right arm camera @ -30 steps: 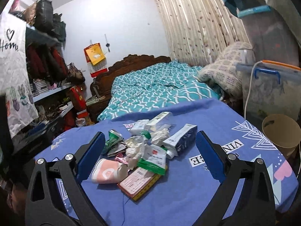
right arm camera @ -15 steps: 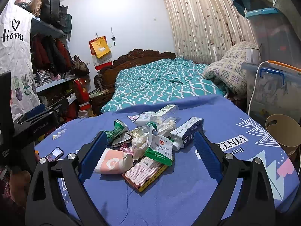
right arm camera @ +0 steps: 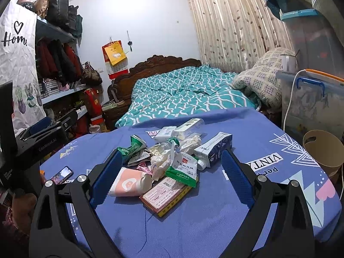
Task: Collect trash
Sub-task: 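Approach the trash pile on the table with both tools open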
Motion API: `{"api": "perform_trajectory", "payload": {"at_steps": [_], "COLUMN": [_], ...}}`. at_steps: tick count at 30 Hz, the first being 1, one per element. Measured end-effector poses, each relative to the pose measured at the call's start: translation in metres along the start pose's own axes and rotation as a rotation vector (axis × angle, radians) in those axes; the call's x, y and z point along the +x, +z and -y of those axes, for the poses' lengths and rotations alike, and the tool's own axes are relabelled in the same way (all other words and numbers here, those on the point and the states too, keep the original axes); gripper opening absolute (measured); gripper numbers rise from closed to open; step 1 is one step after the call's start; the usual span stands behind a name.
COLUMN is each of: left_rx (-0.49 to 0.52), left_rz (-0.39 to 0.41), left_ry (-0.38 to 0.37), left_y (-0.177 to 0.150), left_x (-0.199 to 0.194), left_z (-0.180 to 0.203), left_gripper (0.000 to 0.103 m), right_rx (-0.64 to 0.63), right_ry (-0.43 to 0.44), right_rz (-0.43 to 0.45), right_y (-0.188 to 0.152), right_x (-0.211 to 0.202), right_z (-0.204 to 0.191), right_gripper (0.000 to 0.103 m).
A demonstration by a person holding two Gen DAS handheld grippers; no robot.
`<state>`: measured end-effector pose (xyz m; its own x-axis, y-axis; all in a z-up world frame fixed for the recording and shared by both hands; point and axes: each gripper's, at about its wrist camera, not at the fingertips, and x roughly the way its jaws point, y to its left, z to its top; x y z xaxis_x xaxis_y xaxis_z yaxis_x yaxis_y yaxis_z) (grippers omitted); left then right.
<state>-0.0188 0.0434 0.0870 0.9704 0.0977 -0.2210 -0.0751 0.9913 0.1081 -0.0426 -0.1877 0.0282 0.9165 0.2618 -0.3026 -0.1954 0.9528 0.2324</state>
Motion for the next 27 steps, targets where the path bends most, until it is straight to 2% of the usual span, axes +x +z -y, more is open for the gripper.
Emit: {"api": "perform_trajectory", "payload": {"at_steps": [18,21,27], "left_rx": [0.010,0.009,0.009], "left_rz": [0.014,0.021,0.020], "left_ry": [0.042,0.051,0.062], "left_y": [-0.005,-0.007,-0.010], "left_x": [0.008,0.009,0.014], "left_z": [0.000,-0.001,0.000], "left_gripper": [0.094,0.094,0.094], "right_rx": [0.007,0.004,0.001], "right_ry": [0.002,0.006,0.007], "right_rz": [-0.014,-0.024,-0.036], "right_y": [-0.006,-0.008,-0.006], "right_x": [-0.001,0.000,0.005], "right_z": [0.004,0.004,0.003], "right_gripper": [0.092,0.089,0.088]}}
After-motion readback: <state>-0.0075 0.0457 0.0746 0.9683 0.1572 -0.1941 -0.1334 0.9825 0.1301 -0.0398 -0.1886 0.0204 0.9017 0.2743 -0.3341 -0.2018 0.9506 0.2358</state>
